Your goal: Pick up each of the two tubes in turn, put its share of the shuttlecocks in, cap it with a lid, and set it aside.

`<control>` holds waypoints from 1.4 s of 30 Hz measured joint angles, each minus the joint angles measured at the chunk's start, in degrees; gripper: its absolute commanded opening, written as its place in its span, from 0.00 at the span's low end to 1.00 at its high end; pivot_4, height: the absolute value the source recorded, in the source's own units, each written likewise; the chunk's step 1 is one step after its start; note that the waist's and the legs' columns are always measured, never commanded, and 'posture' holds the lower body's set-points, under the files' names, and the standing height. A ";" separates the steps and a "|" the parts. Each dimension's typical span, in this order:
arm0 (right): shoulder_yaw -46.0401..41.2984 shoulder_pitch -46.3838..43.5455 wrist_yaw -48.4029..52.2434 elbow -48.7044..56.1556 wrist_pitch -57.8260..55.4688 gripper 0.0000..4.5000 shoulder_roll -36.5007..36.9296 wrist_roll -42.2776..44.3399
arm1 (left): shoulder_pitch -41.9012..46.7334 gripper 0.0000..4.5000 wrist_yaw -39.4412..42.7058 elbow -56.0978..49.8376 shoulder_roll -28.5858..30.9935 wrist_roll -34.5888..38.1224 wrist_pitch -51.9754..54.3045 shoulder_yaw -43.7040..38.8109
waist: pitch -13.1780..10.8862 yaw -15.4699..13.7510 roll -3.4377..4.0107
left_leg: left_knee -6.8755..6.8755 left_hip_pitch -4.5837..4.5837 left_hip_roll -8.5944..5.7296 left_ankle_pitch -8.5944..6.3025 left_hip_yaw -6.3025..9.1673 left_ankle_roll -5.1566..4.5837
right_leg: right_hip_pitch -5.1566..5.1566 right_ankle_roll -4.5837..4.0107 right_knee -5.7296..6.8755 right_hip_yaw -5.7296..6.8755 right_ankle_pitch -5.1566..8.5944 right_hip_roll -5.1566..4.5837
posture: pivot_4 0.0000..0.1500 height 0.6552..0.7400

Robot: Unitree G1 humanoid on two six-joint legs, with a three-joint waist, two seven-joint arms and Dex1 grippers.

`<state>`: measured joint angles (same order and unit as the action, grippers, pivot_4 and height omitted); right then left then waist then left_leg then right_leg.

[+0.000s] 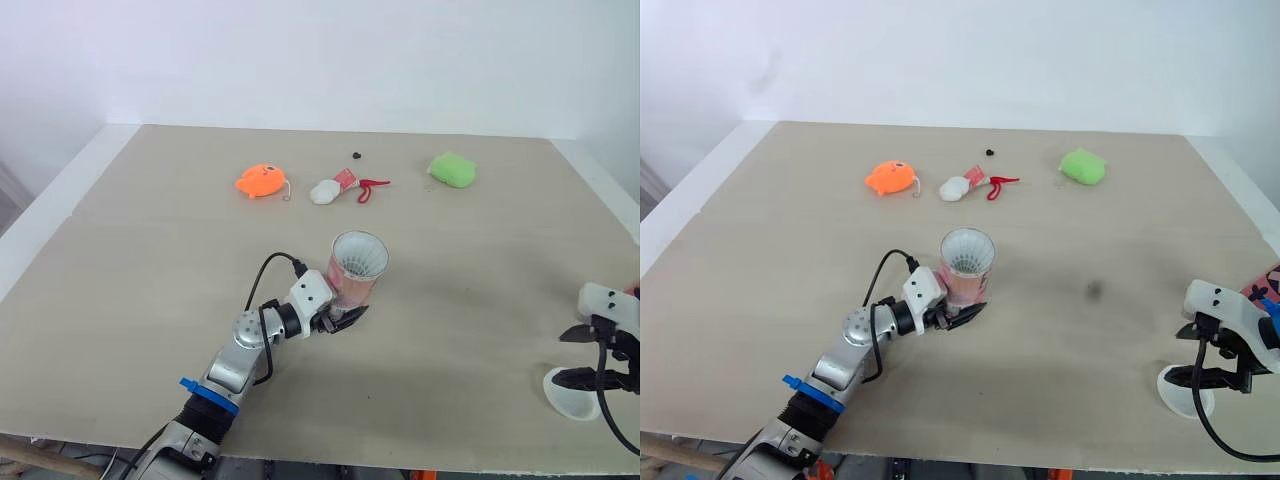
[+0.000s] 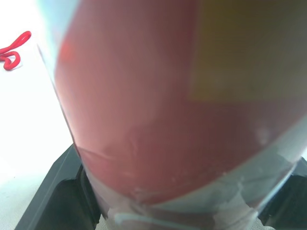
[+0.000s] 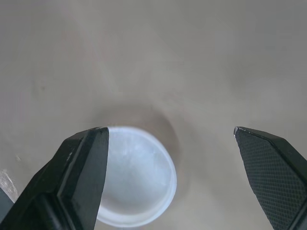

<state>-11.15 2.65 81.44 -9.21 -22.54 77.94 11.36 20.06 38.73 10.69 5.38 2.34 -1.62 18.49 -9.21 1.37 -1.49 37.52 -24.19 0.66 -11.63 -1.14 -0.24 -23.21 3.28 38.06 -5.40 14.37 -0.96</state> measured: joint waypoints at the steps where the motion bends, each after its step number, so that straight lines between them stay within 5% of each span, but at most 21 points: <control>1: 0.43 0.00 -0.40 -0.75 0.52 0.99 0.00 -0.92 | 0.00 0.77 -0.01 0.00 0.16 -0.12 -0.32 0.19 | 0.00 0.00 0.00 | 0.00 0.03 -0.01 0.00 -0.07 0.00 | 0.00 0.06 0.00 -0.10 -0.01 0.00 | 1.00 1.00; 6: 3.74 -0.45 -1.74 -4.02 2.81 0.99 -0.35 -3.87 | 0.07 0.77 -0.02 0.07 0.28 -0.20 -0.52 0.26 | 0.00 0.03 0.00 | 0.00 0.08 -0.02 0.00 -0.24 0.00 | -0.01 0.14 0.00 -0.27 -0.03 0.01 | 1.00 1.00; 8: 4.08 -0.95 -2.03 -4.32 3.00 0.88 -0.90 -4.25 | 0.23 0.77 -0.06 0.34 0.32 -0.32 -0.61 0.26 | 0.00 0.03 -0.09 | 0.01 0.11 -0.02 0.00 -0.25 0.00 | 0.02 0.14 0.00 -0.27 -0.06 0.03 | 1.00 1.00; 16: 4.89 -3.16 -2.18 -5.30 3.97 0.12 -2.73 -4.80 | 1.69 0.77 0.25 1.97 1.11 -0.65 -1.14 0.09 | 0.02 0.05 -0.33 | 0.04 0.24 0.00 0.01 -0.34 -0.01 | 0.10 0.10 0.00 -0.31 -0.14 0.08 | 1.00 1.00; 18: 4.97 -3.45 -1.63 -5.28 3.97 0.03 -3.10 -4.66 | 1.98 0.77 0.38 2.29 1.33 -0.64 -1.29 0.05 | 0.03 0.08 -0.43 | 0.04 0.30 0.03 0.01 -0.36 -0.02 | 0.11 0.08 -0.01 -0.35 -0.18 0.10 | 1.00 1.00; 28: 4.38 -9.54 0.57 -1.10 -1.62 0.03 -8.21 3.60 | 1.94 0.77 0.22 2.57 1.91 -0.61 -1.95 -0.63 | -0.03 0.83 -0.30 | 0.03 0.54 0.10 0.02 -0.46 -0.02 | 0.20 0.06 0.00 -0.67 -0.35 0.33 | 1.00 1.00; 31: 3.92 -23.23 0.21 6.85 -8.05 0.03 -11.16 11.61 | 2.57 0.77 0.36 3.00 1.88 -0.69 -1.99 -0.82 | -0.28 1.36 0.28 | 0.03 0.58 -0.04 0.07 -0.44 -0.07 | 0.15 0.23 0.00 -0.97 -0.50 0.35 | 1.00 1.00; 35: 8.81 -42.70 -2.00 12.31 -10.87 0.03 -17.54 13.40 | 3.54 0.77 0.68 4.07 1.78 -0.67 -2.30 -0.76 | -0.33 1.34 0.16 | 0.00 0.51 0.12 0.08 -0.39 -0.05 | 0.07 0.02 0.00 -0.87 -0.49 0.62 | 1.00 1.00; 42: 20.28 -57.90 -1.58 12.97 -9.13 0.03 -24.43 9.02 | 5.72 0.77 3.54 4.26 1.36 0.71 0.83 -0.28 | -0.28 1.01 0.20 | -0.01 -0.24 0.10 0.00 -0.34 -0.02 | -0.51 -0.13 -0.03 -0.82 -0.56 0.34 | 1.00 1.00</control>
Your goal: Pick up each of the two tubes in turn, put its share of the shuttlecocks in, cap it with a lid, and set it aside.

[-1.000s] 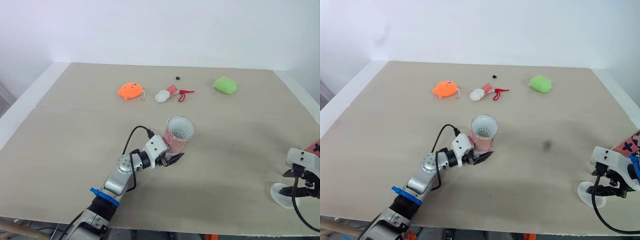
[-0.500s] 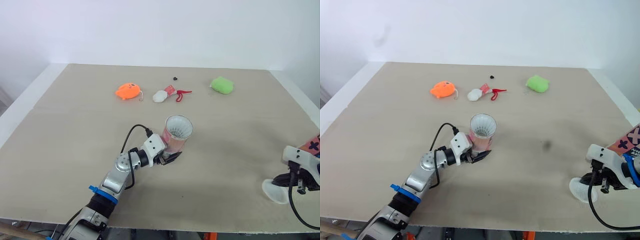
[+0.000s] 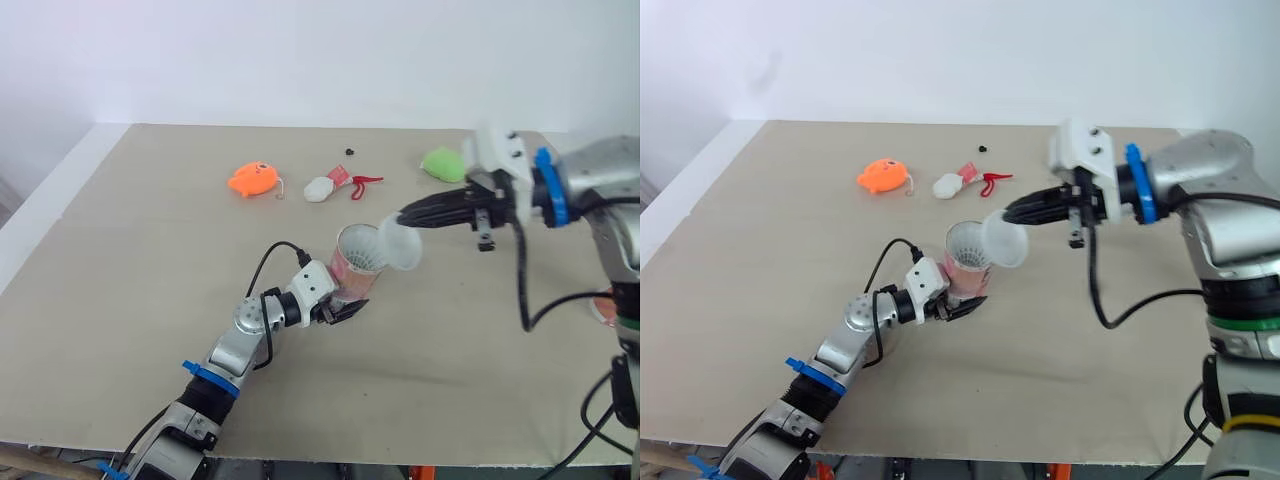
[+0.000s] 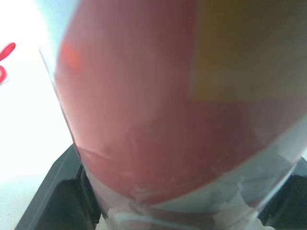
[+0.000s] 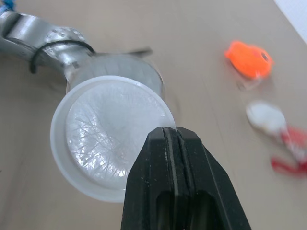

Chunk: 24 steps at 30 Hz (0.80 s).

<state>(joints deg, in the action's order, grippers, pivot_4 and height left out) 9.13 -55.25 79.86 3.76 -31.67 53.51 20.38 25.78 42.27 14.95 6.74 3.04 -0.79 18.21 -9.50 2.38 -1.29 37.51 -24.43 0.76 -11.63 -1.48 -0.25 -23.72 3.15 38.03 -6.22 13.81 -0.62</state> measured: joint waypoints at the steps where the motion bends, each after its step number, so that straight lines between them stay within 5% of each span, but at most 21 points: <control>1: 1.08 -1.64 0.30 -0.97 0.80 0.03 -0.73 -0.95 | -0.06 0.77 0.76 -0.39 0.26 0.48 0.79 -0.07 | 0.00 0.00 -0.02 | 0.00 -0.04 -0.03 -0.06 0.04 0.02 | -0.01 0.00 -0.01 0.04 0.01 -0.06 | 1.00 1.00; 11: 9.28 -14.25 5.23 -8.56 10.33 0.03 -6.81 -9.22 | -0.09 0.77 3.14 -3.01 1.54 2.64 6.91 -0.43 | 0.01 0.31 0.00 | -0.03 -0.03 0.04 -0.10 -0.02 -0.02 | -0.13 -0.18 0.02 0.22 0.00 -0.12 | 1.00 1.00; 24: 18.01 -19.39 9.79 -13.46 22.49 0.03 -7.95 -15.77 | 0.06 0.77 3.11 -2.96 1.24 2.46 7.37 -0.36 | 0.02 0.27 0.00 | -0.02 -0.01 0.01 -0.09 -0.02 -0.02 | -0.11 -0.22 0.04 0.30 0.00 -0.24 | 1.00 1.00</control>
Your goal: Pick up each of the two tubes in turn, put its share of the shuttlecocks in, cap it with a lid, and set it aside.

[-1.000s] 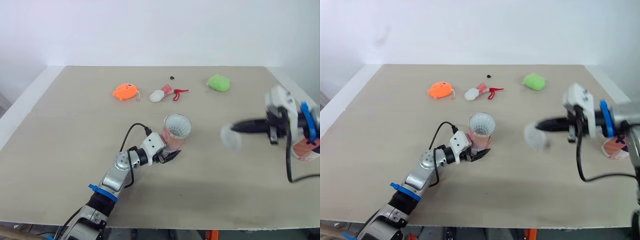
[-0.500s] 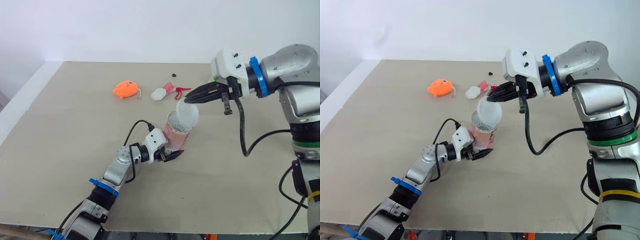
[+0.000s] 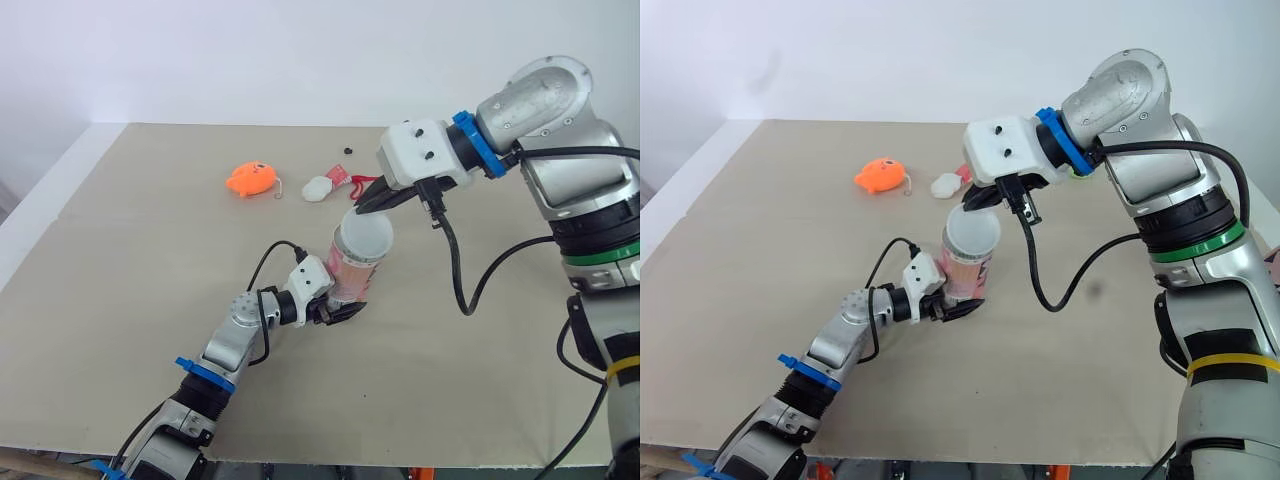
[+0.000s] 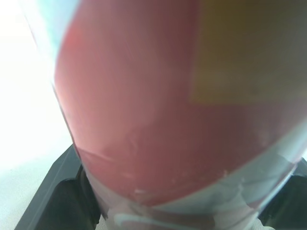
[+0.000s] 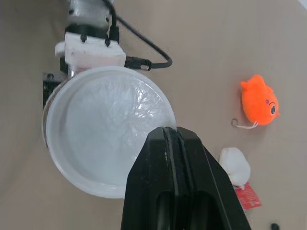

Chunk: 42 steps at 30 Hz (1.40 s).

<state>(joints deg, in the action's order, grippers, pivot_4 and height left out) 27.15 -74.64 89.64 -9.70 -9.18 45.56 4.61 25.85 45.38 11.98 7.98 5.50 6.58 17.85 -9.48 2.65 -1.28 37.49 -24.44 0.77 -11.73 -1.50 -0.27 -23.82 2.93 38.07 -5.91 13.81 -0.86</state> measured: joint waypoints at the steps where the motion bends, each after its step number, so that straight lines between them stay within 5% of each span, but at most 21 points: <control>1: 0.04 -0.03 0.01 -0.01 0.11 0.03 0.00 -0.02 | 0.01 0.77 0.00 0.02 -0.01 0.00 0.00 0.01 | 0.00 0.00 0.00 | 0.00 0.00 0.00 0.00 0.00 0.00 | 0.00 0.00 0.00 0.00 0.00 0.00 | 1.00 1.00; 14: 6.71 -2.95 0.09 -1.07 4.85 0.03 0.61 -0.35 | 0.11 0.77 -0.08 0.27 -0.28 -0.26 -0.38 0.26 | 0.00 -0.05 0.00 | 0.00 0.00 -0.05 0.00 0.01 0.00 | 0.02 -0.01 0.00 0.12 0.00 -0.15 | 1.00 1.00; 42: 5.36 -0.06 0.13 0.45 2.99 0.03 -2.84 -2.08 | 0.04 0.77 -0.04 0.73 -0.29 -0.43 -0.53 0.13 | 0.02 -0.06 -0.03 | 0.01 0.24 -0.06 0.00 0.11 0.00 | 0.31 -0.03 -0.01 0.25 0.01 -0.19 | 1.00 1.00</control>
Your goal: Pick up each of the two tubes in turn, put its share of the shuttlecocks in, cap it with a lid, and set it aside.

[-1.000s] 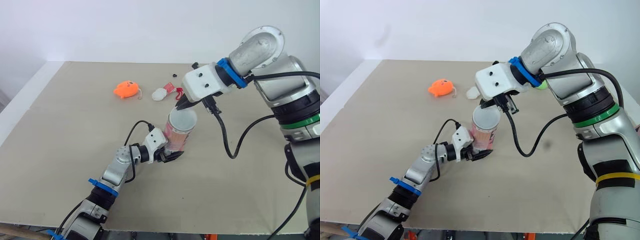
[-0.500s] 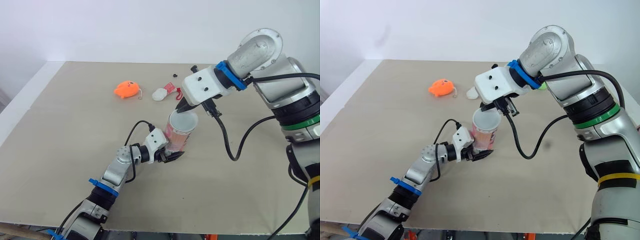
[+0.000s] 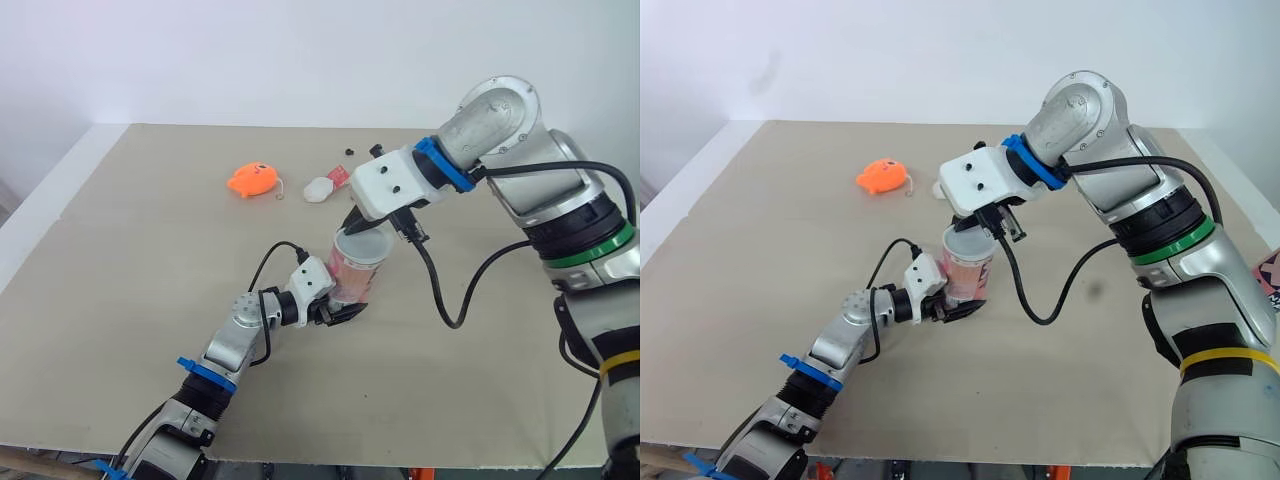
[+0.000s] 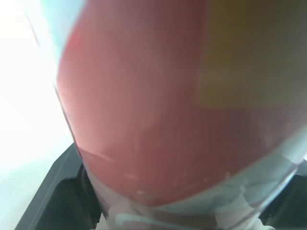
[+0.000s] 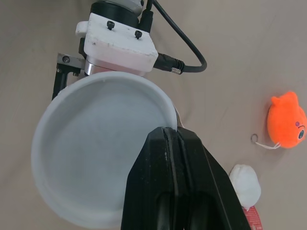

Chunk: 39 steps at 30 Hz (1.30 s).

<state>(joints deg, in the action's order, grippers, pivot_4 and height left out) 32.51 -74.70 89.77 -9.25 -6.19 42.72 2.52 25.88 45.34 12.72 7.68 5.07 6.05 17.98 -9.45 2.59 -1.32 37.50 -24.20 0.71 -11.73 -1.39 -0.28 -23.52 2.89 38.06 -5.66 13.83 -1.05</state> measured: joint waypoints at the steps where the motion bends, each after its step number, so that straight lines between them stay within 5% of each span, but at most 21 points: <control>1: -0.31 0.21 0.00 -0.04 0.00 0.03 -0.21 -0.30 | -0.06 0.77 -0.04 0.03 0.01 0.02 0.00 -0.07 | 0.00 0.01 -0.01 | 0.00 0.04 0.00 0.00 0.01 0.00 | 0.04 -0.01 0.00 0.01 0.00 0.00 | 1.00 1.00; 13: -3.16 1.97 0.01 -1.13 0.33 0.03 -3.16 -2.48 | -0.33 0.77 -0.35 0.10 0.17 0.16 0.04 -0.52 | 0.06 0.10 -0.06 | 0.00 0.19 0.06 0.01 0.01 0.00 | 0.13 -0.10 0.02 0.02 0.01 0.07 | 1.00 1.00; 16: -3.37 2.00 0.04 -1.12 0.57 0.21 -3.57 -2.81 | -0.34 0.77 -0.38 0.15 0.19 0.24 0.13 -0.65 | 0.06 0.10 -0.06 | 0.00 0.21 0.09 0.01 0.01 0.00 | 0.14 -0.11 0.02 0.02 0.00 0.11 | 1.00 1.00; 21: -4.87 1.94 -0.11 -1.15 0.84 0.67 -4.97 -2.86 | -0.28 0.77 -0.34 0.21 0.01 0.10 0.12 -0.22 | 0.12 0.08 -0.12 | 0.00 0.26 0.10 0.01 0.02 0.00 | 0.19 -0.14 0.03 0.04 0.02 0.12 | 1.00 1.00; 23: -5.15 1.95 -0.11 -1.15 0.87 0.74 -5.12 -2.89 | -0.28 0.77 -0.27 0.20 0.02 0.10 0.10 -0.18 | 0.12 0.08 -0.13 | -0.01 0.25 0.08 0.01 0.01 0.01 | 0.19 -0.13 0.03 0.03 0.04 0.09 | 1.00 1.00; 26: -6.39 1.94 -0.18 -1.12 0.84 0.98 -5.55 -2.94 | -0.24 0.77 -0.09 0.18 0.02 0.06 0.09 0.00 | 0.13 0.07 -0.15 | -0.03 0.25 0.05 0.00 0.02 0.01 | 0.19 -0.11 0.02 0.05 0.05 0.05 | 1.00 1.00; 39: -6.64 1.00 0.02 -3.84 -0.49 0.93 -5.66 -2.31 | -0.18 0.77 -0.03 0.08 0.08 0.04 0.11 0.01 | 0.14 0.07 -0.17 | -0.03 0.22 0.05 0.00 0.02 0.01 | 0.17 -0.12 0.02 0.04 0.06 0.04 | 1.00 1.00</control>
<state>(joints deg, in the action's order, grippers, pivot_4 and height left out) 25.87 -73.71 89.80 -13.09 -6.67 37.05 0.21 25.71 45.31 12.80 7.77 5.11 6.16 17.99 -9.32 2.66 -1.49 37.47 -23.97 0.76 -11.72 -1.37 -0.27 -23.35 2.77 38.08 -5.62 13.88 -1.00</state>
